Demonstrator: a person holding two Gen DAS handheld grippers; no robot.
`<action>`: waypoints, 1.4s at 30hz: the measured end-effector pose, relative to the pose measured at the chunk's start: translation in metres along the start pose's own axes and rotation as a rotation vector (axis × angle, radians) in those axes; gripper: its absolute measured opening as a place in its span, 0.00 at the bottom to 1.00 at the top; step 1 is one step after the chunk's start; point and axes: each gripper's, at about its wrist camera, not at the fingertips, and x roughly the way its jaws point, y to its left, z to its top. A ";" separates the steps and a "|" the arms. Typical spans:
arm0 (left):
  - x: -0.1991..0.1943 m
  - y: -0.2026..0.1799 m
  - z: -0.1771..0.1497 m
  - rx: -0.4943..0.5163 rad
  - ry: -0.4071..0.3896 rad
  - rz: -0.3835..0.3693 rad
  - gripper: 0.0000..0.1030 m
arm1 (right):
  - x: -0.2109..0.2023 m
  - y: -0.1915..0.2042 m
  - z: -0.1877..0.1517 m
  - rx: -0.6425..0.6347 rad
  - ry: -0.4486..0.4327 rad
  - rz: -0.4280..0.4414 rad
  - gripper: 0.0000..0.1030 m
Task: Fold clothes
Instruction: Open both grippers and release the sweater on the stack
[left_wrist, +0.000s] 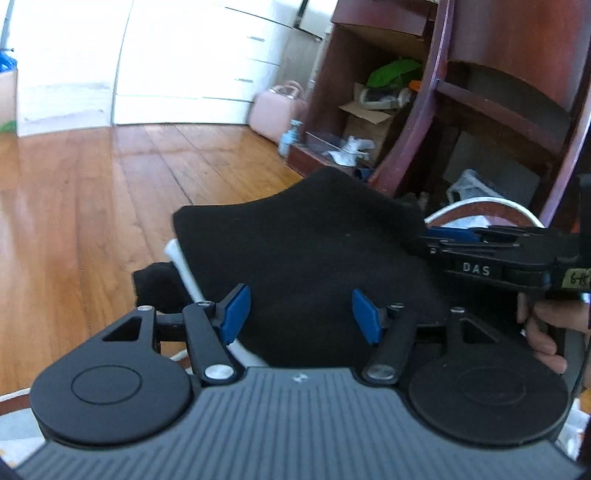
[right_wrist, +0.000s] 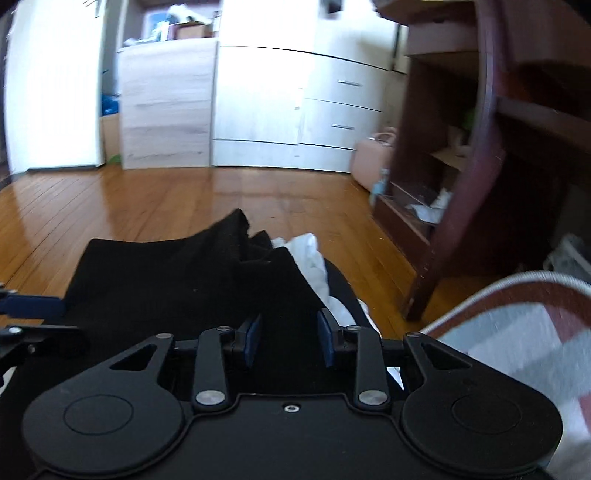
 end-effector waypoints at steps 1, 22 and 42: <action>0.002 0.000 -0.002 0.007 0.009 0.013 0.59 | 0.002 0.001 -0.001 0.010 0.001 -0.003 0.34; -0.068 -0.002 -0.006 -0.119 0.065 0.121 0.88 | -0.109 -0.029 -0.062 0.465 0.100 -0.209 0.85; -0.197 -0.052 0.009 -0.107 0.135 0.112 1.00 | -0.259 0.085 -0.030 0.340 0.120 -0.197 0.86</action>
